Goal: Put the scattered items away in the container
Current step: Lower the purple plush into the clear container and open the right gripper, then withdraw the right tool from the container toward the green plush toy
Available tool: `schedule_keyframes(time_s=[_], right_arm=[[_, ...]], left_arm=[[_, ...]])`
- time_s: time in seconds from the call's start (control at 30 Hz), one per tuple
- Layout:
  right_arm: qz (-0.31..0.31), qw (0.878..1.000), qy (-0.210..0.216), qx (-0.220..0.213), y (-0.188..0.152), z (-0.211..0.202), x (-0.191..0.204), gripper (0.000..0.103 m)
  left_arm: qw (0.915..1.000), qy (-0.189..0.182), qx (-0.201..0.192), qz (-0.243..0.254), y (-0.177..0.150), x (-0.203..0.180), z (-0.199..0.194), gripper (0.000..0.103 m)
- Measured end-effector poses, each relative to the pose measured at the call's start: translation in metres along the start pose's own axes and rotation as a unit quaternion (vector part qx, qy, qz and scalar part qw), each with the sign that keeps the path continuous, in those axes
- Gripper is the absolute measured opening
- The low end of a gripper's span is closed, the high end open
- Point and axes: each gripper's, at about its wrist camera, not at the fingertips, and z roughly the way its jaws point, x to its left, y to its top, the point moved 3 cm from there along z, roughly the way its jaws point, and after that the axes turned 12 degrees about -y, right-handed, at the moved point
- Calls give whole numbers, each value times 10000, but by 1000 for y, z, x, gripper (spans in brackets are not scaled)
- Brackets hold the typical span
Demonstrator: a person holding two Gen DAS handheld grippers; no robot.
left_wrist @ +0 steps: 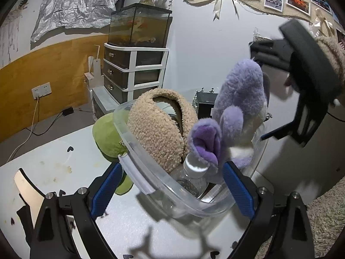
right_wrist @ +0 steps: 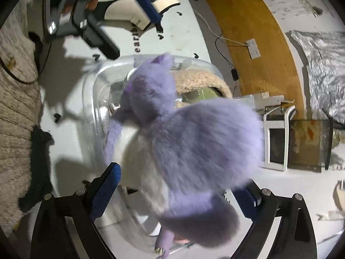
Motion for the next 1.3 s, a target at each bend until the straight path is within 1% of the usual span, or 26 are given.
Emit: schedule_keyframes(time_s=[0.13,0.2,0.27,0.37,0.47,0.53,0.67,0.7,0.77,0.83,0.87,0.93,0.97,1.03,1.1,1.17,1.2,1.3], right_arm=[[458,9985,280,-59,-3,-18,-19,97],[812,9956,428,-173,-1,-26,-33,97],[1283,9890,654,-340,3,-32,-48,97],[1855,9755,1054,-526,12,-30,-65,97],[2279,9631,1272,-660,22,-26,-76,97],[2510,9564,1333,-669,27,-21,-81,97],[2651,9491,1624,-510,32,-7,-79,97],[2635,9488,1685,-437,34,-2,-76,97],[2541,9492,1846,-213,35,9,-65,97],[2473,9478,2012,120,34,20,-50,97],[2437,9495,1963,239,33,23,-45,97],[2450,9545,1673,312,34,22,-43,97],[2555,9530,1601,290,35,19,-44,97],[2948,9445,1433,197,37,11,-52,97],[3315,9366,1131,96,38,2,-57,97],[3691,9263,757,-54,39,-7,-62,97],[3918,9180,601,-124,39,-11,-63,97],[4608,8867,206,-320,39,-22,-64,97]], left_arm=[[10000,76,-7,17,-2,-2,-3,95],[9999,113,-28,-7,-4,-3,-6,95],[9998,161,-67,-58,-6,-3,-10,95],[9994,255,-138,-165,-7,-1,-15,95],[9986,386,-211,-291,-9,1,-21,95],[9978,489,-253,-373,-11,3,-25,95],[9955,674,-350,-561,-16,8,-36,95],[9949,718,-363,-606,-17,9,-38,95],[9937,791,-393,-693,-20,13,-43,95],[9928,800,-418,-787,-23,19,-50,95],[9924,803,-427,-826,-24,22,-53,95],[9917,845,-422,-868,-27,29,-59,95],[9915,876,-410,-875,-28,32,-62,95],[9907,941,-410,-892,-31,39,-69,95],[9900,1023,-414,-882,-34,46,-75,95],[9891,1134,-424,-839,-37,51,-81,95],[9887,1192,-417,-805,-39,54,-83,95],[9899,1177,-408,-672,-43,61,-91,95]])
